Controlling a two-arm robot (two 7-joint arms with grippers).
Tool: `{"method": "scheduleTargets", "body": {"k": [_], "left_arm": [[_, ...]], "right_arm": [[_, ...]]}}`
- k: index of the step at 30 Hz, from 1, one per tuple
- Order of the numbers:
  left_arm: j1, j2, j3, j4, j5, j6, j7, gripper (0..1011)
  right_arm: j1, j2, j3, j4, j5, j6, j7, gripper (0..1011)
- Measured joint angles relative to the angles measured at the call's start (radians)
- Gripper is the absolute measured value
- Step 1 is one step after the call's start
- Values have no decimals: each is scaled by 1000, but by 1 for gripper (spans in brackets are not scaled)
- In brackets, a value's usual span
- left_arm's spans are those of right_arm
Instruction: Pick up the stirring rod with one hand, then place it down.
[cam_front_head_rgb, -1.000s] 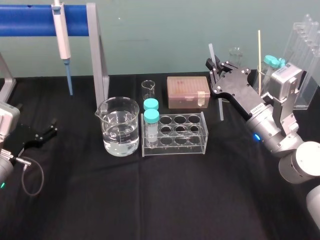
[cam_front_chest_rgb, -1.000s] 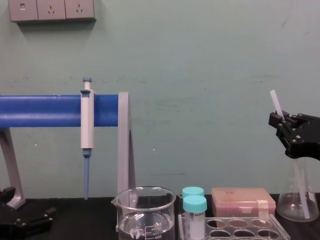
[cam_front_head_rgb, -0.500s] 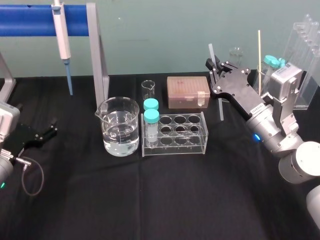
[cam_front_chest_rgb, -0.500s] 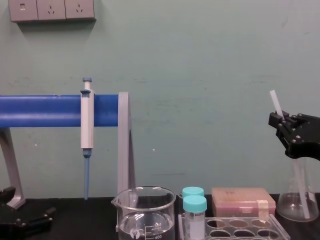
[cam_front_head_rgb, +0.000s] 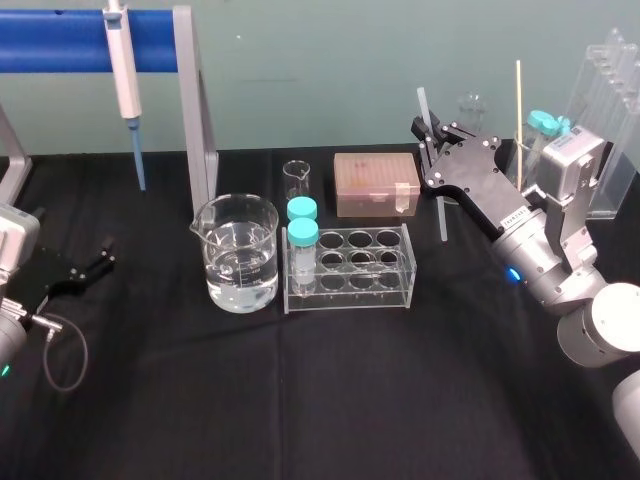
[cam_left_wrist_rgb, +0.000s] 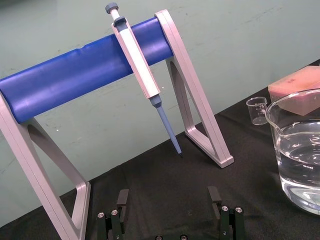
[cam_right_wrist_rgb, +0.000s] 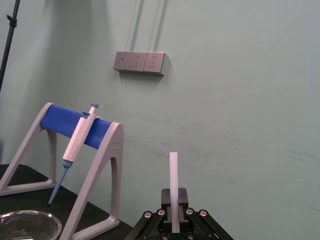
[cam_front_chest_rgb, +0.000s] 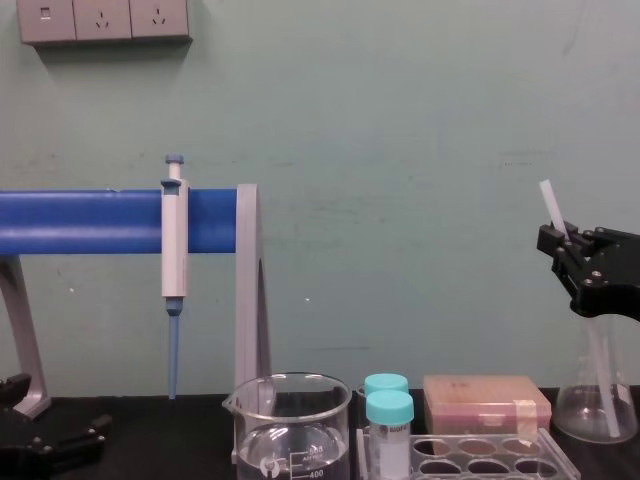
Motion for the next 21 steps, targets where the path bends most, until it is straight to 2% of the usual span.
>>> {"method": "scheduleTargets", "body": {"k": [21], "left_arm": [[0, 0, 0, 0, 0, 0, 0, 1000]], "right_arm": [[0, 0, 0, 0, 0, 0, 0, 68]]}}
